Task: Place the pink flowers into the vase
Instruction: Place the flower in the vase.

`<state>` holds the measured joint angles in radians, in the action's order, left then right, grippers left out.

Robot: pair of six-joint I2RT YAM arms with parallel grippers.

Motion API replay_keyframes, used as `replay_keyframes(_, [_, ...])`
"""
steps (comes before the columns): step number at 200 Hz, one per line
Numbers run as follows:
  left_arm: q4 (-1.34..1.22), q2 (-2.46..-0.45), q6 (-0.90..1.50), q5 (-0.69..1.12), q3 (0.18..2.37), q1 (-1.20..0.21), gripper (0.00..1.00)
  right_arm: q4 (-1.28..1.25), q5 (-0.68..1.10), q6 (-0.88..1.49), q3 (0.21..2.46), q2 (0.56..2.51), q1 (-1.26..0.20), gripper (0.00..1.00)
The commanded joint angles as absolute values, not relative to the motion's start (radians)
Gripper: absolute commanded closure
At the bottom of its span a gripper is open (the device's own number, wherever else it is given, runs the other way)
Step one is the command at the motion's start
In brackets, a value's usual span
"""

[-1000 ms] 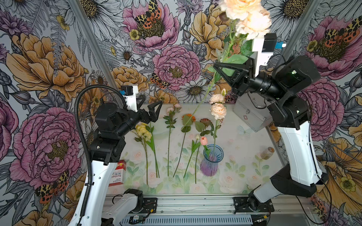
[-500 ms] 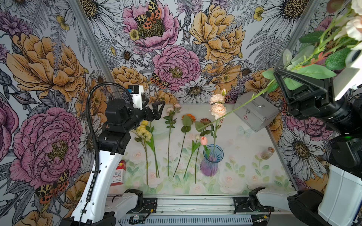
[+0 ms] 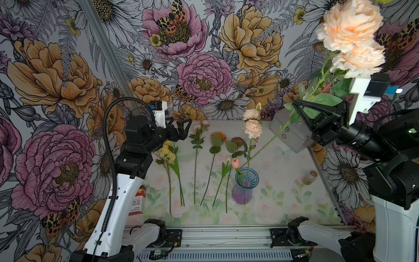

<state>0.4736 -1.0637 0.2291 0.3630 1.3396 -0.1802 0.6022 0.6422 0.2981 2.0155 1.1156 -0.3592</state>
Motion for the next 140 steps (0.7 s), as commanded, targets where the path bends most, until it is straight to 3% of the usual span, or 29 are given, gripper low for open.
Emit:
replay_keyframes(1, [0.469, -1.037, 0.248, 0.365, 1.324, -0.187, 0.01, 0.600, 0.623, 0.279, 2.003, 1.084, -0.353, 1.00])
replay_keyframes(140, [0.469, -1.027, 0.265, 0.359, 1.298, -0.191, 0.01, 0.621, 0.618, 0.253, 1.806, 1.023, -0.335, 1.00])
